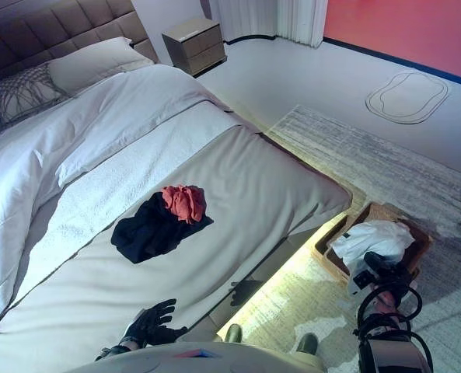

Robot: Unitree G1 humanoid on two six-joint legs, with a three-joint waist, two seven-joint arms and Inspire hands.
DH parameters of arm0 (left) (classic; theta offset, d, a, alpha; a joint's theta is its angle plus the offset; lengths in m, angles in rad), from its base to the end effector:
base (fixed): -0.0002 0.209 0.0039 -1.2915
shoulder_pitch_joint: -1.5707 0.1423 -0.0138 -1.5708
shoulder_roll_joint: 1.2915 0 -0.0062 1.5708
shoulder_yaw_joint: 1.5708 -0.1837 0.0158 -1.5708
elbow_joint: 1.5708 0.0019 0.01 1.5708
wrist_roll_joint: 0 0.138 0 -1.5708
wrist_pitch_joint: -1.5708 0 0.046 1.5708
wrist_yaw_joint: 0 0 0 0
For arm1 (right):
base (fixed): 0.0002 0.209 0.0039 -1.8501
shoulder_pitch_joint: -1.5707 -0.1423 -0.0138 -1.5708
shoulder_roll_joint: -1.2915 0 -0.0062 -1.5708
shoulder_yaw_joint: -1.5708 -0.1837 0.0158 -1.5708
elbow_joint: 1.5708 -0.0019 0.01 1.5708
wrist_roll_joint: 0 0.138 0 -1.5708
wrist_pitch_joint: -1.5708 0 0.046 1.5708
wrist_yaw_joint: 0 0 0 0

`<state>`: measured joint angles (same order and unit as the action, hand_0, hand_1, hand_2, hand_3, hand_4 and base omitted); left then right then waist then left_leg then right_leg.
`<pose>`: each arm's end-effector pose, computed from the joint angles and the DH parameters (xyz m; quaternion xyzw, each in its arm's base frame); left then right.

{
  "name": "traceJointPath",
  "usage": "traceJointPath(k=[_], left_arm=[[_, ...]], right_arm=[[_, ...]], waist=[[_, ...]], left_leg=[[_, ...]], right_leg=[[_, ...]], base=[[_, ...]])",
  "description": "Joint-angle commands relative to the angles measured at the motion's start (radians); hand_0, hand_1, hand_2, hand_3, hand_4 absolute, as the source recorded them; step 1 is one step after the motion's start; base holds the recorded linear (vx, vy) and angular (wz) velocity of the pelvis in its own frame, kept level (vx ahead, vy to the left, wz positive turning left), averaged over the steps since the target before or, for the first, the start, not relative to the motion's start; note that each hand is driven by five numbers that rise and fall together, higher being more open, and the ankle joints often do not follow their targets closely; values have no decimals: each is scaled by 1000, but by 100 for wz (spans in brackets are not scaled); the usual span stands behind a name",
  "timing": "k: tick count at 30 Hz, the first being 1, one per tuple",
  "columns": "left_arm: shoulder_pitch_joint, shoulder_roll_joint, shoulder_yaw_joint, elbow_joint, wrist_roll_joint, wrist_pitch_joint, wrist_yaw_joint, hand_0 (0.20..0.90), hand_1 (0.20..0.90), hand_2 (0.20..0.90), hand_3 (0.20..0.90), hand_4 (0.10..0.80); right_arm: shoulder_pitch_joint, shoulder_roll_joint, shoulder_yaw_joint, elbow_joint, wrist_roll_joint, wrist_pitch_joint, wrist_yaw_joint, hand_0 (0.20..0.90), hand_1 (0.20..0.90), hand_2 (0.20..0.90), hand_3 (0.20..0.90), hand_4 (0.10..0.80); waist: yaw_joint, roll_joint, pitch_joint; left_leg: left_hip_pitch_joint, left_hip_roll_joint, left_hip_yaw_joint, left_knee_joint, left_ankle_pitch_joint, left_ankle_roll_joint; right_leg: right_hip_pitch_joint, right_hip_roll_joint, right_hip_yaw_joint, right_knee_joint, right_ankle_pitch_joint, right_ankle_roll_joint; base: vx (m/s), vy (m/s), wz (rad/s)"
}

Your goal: Pick up the clothes from the bed and place them into the basket

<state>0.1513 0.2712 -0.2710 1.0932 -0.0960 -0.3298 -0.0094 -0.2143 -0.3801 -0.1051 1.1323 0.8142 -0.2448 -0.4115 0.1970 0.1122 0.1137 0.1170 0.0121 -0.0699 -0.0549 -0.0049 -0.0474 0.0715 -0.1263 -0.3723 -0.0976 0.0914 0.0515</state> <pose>0.0497 0.2178 -0.1108 0.1253 0.4516 -0.0380 0.8826 0.1680 -0.2868 -0.0543 0.1420 0.2643 -0.4934 0.8164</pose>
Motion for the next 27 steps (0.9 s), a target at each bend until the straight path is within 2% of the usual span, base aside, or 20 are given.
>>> traceJointPath(k=[1,14,27], left_arm=[[-22,18,-57,7,-7,-64,-4,900,900,900,900,800],[-27,13,-68,14,-38,-53,-25,900,900,900,900,800],[-26,15,-69,3,-44,-53,-20,900,900,900,900,800]], right_arm=[[-80,-104,-20,-44,-37,-70,-4,900,900,900,900,800],[-89,-124,-26,-28,-37,-58,13,900,900,900,900,800],[-74,-102,-18,-26,-25,-59,26,900,900,900,900,800]], waist=[[26,-23,-19],[15,-12,-13],[3,-16,-11]], left_leg=[[-92,-24,10,-20,48,-28],[-87,-23,16,-20,46,-30],[-79,-20,30,-25,40,-29]], right_leg=[[59,-12,-36,82,-116,13],[54,-16,-35,93,-124,12],[55,-12,-24,85,-121,14]], base=[[25,4,5],[2,0,0],[0,0,0]])
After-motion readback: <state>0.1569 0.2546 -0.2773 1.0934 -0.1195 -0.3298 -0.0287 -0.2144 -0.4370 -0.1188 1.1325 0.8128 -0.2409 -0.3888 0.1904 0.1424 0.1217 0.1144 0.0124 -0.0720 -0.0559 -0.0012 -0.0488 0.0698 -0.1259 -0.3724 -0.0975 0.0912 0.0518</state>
